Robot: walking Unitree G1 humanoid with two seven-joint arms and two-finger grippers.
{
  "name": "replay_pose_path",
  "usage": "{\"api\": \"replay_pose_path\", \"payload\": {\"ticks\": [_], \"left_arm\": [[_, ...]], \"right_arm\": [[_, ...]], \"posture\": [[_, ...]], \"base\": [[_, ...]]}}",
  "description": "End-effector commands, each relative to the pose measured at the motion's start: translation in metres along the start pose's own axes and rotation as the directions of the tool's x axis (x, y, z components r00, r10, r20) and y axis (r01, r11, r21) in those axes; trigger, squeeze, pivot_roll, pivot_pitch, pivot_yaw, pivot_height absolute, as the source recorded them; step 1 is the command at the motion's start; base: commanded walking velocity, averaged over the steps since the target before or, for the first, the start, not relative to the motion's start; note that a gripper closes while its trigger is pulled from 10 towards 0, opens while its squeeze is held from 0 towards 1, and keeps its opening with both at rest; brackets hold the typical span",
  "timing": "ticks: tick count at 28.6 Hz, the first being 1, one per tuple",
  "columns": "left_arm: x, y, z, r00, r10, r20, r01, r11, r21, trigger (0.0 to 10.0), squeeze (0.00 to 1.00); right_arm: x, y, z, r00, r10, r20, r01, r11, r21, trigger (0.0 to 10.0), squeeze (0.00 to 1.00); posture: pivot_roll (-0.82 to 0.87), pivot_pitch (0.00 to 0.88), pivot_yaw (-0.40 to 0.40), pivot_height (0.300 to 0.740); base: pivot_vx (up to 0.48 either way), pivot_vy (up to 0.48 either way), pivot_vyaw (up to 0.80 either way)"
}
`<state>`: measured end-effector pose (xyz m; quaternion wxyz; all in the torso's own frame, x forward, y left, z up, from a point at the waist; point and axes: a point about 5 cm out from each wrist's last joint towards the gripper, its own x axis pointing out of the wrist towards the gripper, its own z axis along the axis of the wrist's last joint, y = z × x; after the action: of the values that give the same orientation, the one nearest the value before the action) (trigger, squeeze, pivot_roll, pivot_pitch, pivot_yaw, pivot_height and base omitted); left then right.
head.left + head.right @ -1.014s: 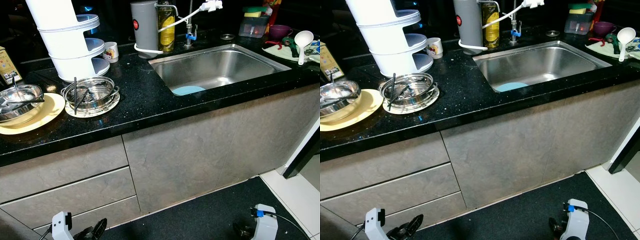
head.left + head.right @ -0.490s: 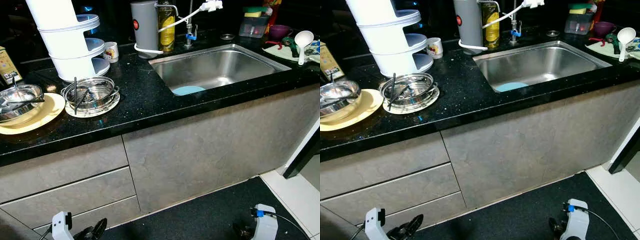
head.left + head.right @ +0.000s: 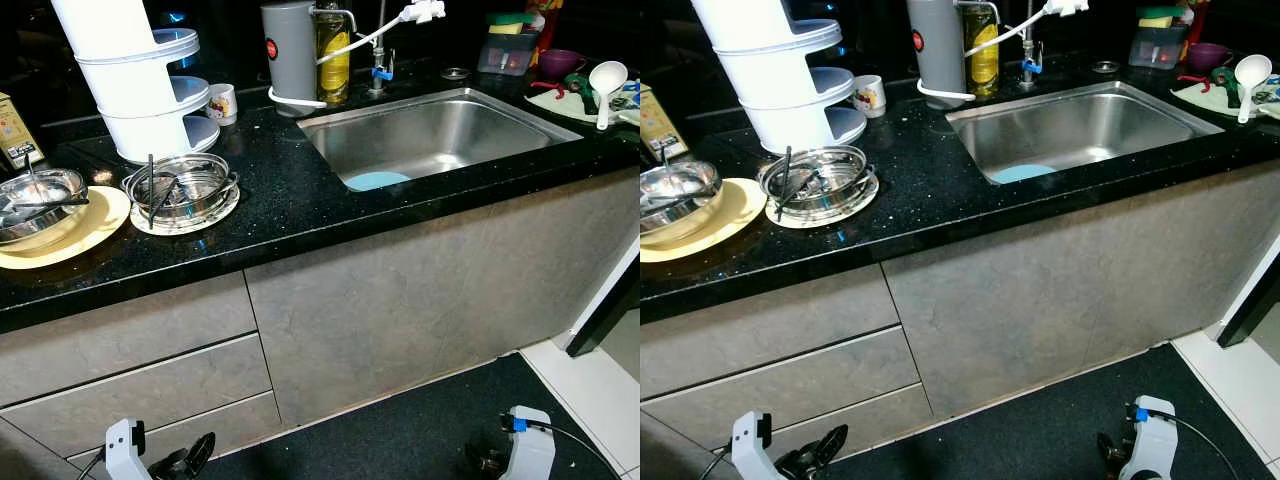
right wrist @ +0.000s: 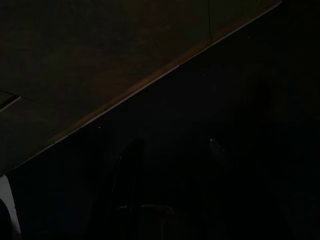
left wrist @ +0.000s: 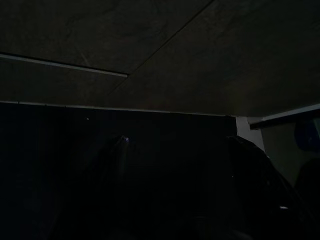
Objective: Kitchen organization
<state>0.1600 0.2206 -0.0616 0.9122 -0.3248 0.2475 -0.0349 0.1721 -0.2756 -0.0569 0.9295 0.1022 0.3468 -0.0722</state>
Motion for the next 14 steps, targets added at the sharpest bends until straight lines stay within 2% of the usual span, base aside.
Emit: {"api": "replay_pose_path", "payload": {"ticks": [1, 14], "left_arm": [[-0.0024, 0.0040, 0.0019, 1.000, 0.018, -0.001, -0.018, 1.000, -0.001, 10.0, 0.00], [-0.0020, 0.0049, 0.0035, 1.000, 0.018, -0.007, -0.018, 1.000, 0.000, 10.0, 0.00]], "right_arm": [[0.0015, 0.0032, 0.0004, 1.000, 0.006, 0.002, -0.006, 1.000, 0.003, 10.0, 0.00], [0.0022, 0.0056, 0.0004, 1.000, 0.006, 0.010, -0.006, 1.000, 0.006, 10.0, 0.00]], "posture": [[-0.09, 0.000, 0.060, 0.740], [-0.07, 0.000, 0.068, 0.740]], "base": [[0.000, 0.000, 0.00], [0.000, 0.000, 0.00]]}}
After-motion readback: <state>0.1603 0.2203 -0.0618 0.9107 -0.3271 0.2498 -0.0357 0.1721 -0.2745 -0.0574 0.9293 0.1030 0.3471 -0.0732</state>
